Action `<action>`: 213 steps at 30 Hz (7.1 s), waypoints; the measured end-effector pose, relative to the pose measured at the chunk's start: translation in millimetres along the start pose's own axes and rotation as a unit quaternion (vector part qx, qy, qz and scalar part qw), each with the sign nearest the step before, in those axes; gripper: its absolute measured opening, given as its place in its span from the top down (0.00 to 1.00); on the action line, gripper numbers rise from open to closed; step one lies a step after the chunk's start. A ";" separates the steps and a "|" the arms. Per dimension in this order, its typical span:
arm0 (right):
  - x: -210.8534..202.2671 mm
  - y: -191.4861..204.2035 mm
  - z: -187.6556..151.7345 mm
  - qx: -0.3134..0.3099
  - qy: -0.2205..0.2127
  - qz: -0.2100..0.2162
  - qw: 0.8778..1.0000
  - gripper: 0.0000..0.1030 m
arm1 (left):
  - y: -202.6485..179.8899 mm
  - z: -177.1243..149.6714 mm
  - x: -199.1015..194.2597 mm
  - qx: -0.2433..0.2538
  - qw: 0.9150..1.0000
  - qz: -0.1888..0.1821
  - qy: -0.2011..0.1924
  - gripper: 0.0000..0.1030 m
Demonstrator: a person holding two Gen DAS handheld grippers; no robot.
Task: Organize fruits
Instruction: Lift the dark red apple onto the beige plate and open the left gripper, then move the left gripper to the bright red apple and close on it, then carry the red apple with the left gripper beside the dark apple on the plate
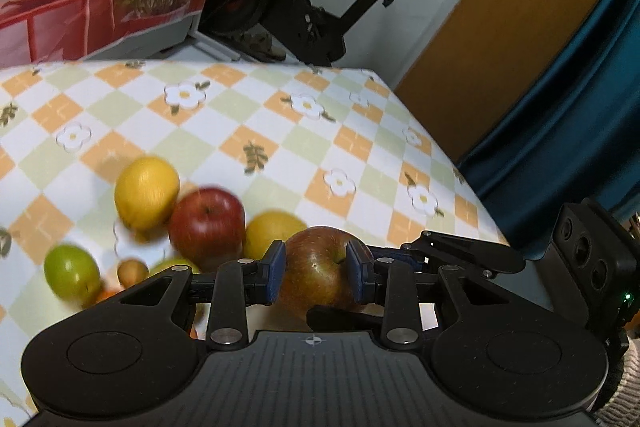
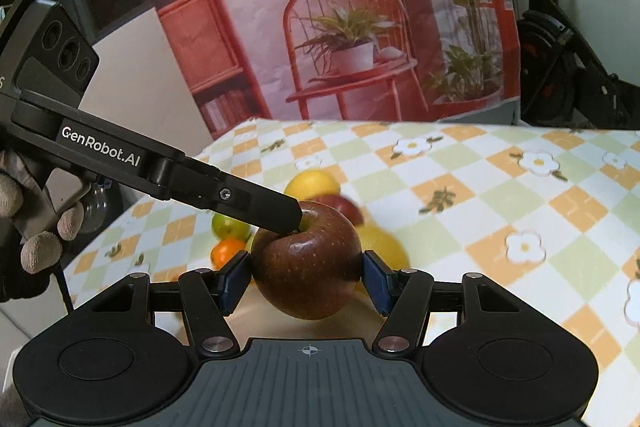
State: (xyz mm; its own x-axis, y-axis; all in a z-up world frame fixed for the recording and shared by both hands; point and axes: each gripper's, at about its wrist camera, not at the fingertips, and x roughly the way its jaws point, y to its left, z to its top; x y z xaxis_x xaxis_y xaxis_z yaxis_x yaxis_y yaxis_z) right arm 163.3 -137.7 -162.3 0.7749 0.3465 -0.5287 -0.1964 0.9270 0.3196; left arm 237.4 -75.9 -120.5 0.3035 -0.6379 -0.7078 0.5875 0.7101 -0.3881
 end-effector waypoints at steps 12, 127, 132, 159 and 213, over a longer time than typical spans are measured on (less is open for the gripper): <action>11.0 8.2 -43.0 -0.036 0.019 -0.022 0.999 0.45 | 16.9 -28.5 26.6 -0.028 0.999 0.003 0.032 0.66; 132.2 -31.8 46.8 -0.023 0.103 0.049 0.993 0.37 | 77.4 18.3 36.8 -0.091 0.994 0.057 -0.022 0.61; 121.2 -30.9 45.4 -0.023 0.077 0.048 0.996 0.37 | 72.7 19.6 31.3 -0.084 0.995 0.050 -0.032 0.61; -19.4 40.8 4.3 -0.044 0.014 0.030 0.998 0.37 | -9.8 -39.8 -48.6 -0.015 0.999 -0.010 -0.032 0.60; -32.9 -5.2 -53.8 -0.069 0.066 -0.007 0.995 0.35 | -40.0 -57.3 25.5 0.018 0.999 0.007 0.049 0.60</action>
State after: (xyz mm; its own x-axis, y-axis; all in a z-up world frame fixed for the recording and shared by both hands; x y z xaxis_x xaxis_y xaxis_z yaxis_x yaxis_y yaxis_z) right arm 106.5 -146.2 -188.8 0.6943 0.3416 -0.6334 -0.2741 0.9393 0.2061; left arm 178.6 -103.5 -156.8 0.2386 -0.5941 -0.7682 0.6106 0.7069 -0.3570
